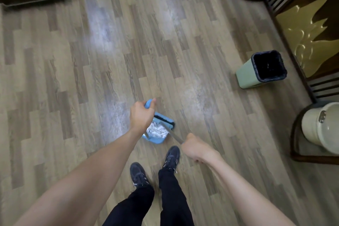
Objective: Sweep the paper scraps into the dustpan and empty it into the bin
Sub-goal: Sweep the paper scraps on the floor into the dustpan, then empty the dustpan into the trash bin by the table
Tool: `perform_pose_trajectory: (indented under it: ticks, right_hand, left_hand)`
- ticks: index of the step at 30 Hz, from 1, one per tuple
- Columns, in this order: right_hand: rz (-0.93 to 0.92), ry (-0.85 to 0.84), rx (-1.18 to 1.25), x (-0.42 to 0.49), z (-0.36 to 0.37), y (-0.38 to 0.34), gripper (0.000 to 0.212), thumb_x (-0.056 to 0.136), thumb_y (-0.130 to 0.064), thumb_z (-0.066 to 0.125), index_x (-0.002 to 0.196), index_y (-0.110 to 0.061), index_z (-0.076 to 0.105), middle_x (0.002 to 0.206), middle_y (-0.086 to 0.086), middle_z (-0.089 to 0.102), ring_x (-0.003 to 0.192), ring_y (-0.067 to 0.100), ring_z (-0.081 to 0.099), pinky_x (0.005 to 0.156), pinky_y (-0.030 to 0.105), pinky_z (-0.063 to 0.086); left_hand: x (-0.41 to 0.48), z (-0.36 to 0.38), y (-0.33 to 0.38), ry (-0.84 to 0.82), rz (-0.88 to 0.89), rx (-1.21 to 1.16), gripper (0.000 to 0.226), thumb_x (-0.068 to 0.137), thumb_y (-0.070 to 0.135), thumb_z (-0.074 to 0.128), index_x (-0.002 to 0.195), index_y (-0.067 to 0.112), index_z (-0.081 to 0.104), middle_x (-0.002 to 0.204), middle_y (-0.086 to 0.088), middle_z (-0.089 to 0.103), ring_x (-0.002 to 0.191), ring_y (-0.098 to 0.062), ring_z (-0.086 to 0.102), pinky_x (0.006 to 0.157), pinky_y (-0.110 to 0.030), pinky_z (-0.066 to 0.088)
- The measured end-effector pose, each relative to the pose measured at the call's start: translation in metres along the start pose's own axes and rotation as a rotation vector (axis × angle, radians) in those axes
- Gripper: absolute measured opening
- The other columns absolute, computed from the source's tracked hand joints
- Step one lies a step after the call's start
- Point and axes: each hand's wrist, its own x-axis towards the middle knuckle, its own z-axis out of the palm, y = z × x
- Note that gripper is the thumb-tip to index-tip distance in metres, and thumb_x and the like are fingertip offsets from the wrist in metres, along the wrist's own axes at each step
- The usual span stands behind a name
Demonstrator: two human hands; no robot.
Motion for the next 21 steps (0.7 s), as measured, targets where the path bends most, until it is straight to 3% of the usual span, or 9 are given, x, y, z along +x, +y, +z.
perform_pose_trajectory:
  ticks: [3, 6, 9, 11, 14, 16, 18, 21]
  right_hand:
    - [-0.006, -0.003, 0.028, -0.014, -0.022, -0.005, 0.006, 0.092, -0.015, 0.037, 0.095, -0.011, 0.041, 0.066, 0.004, 0.045, 0.048, 0.014, 0.042, 0.040, 0.021, 0.030]
    - [0.036, 0.034, 0.104, -0.024, -0.051, -0.008, 0.012, 0.088, -0.012, 0.037, 0.078, -0.009, 0.043, 0.057, 0.009, 0.048, 0.041, 0.016, 0.041, 0.042, 0.018, 0.031]
    - [0.049, 0.057, 0.171, -0.040, -0.095, -0.007, 0.020, 0.088, -0.010, 0.038, 0.069, -0.008, 0.042, 0.054, 0.011, 0.045, 0.039, 0.015, 0.037, 0.040, 0.010, 0.029]
    - [0.010, 0.052, 0.180, -0.061, -0.130, -0.007, 0.023, 0.090, -0.005, 0.035, 0.068, -0.008, 0.041, 0.054, 0.012, 0.043, 0.039, 0.015, 0.036, 0.039, 0.009, 0.026]
    - [-0.024, 0.094, 0.266, -0.103, -0.183, -0.001, 0.025, 0.095, -0.004, 0.034, 0.071, -0.009, 0.040, 0.058, 0.011, 0.042, 0.023, 0.012, 0.036, 0.036, 0.006, 0.026]
    - [-0.030, 0.107, 0.282, -0.125, -0.213, 0.001, 0.027, 0.098, -0.007, 0.036, 0.071, -0.009, 0.039, 0.060, 0.010, 0.041, 0.016, 0.010, 0.035, 0.034, 0.005, 0.027]
    - [-0.033, 0.088, 0.283, -0.149, -0.243, 0.005, 0.029, 0.099, -0.011, 0.038, 0.070, -0.009, 0.039, 0.060, 0.008, 0.041, 0.017, 0.009, 0.035, 0.033, 0.005, 0.024]
    - [-0.050, 0.084, 0.323, -0.186, -0.290, 0.012, 0.027, 0.100, -0.016, 0.039, 0.074, -0.008, 0.041, 0.061, 0.006, 0.040, 0.023, 0.010, 0.036, 0.032, 0.009, 0.024]
  left_hand:
    - [0.002, -0.005, 0.014, -0.027, -0.004, -0.017, 0.053, 0.089, 0.047, 0.058, 0.059, 0.007, 0.040, 0.052, -0.004, 0.037, 0.049, -0.017, 0.037, 0.048, -0.034, 0.033]
    - [0.010, -0.013, 0.047, -0.055, 0.023, -0.031, 0.071, 0.080, 0.061, 0.054, 0.067, -0.008, 0.052, 0.051, -0.013, 0.050, 0.046, -0.022, 0.051, 0.048, -0.042, 0.046]
    - [0.020, -0.023, 0.094, -0.071, 0.101, -0.023, 0.075, 0.076, 0.067, 0.055, 0.069, -0.007, 0.058, 0.059, -0.022, 0.065, 0.055, -0.033, 0.067, 0.055, -0.048, 0.054]
    - [0.023, -0.035, 0.134, -0.093, 0.165, 0.001, 0.072, 0.075, 0.067, 0.058, 0.068, -0.005, 0.059, 0.054, -0.017, 0.061, 0.051, -0.030, 0.065, 0.056, -0.047, 0.055]
    - [0.005, -0.058, 0.212, -0.157, 0.271, 0.042, 0.046, 0.075, 0.043, 0.061, 0.061, 0.001, 0.048, 0.051, -0.006, 0.046, 0.048, -0.018, 0.043, 0.048, -0.040, 0.046]
    - [-0.006, -0.070, 0.260, -0.206, 0.335, 0.073, 0.023, 0.075, 0.026, 0.059, 0.062, 0.011, 0.047, 0.055, -0.005, 0.043, 0.050, -0.018, 0.042, 0.042, -0.028, 0.036]
    - [-0.016, -0.078, 0.305, -0.258, 0.370, 0.098, 0.019, 0.083, 0.017, 0.060, 0.068, 0.012, 0.049, 0.059, -0.007, 0.048, 0.047, -0.020, 0.046, 0.033, -0.018, 0.032]
    - [-0.031, -0.083, 0.367, -0.358, 0.455, 0.063, 0.026, 0.095, 0.016, 0.059, 0.073, 0.011, 0.047, 0.059, -0.007, 0.050, 0.043, -0.018, 0.048, 0.035, -0.018, 0.037]
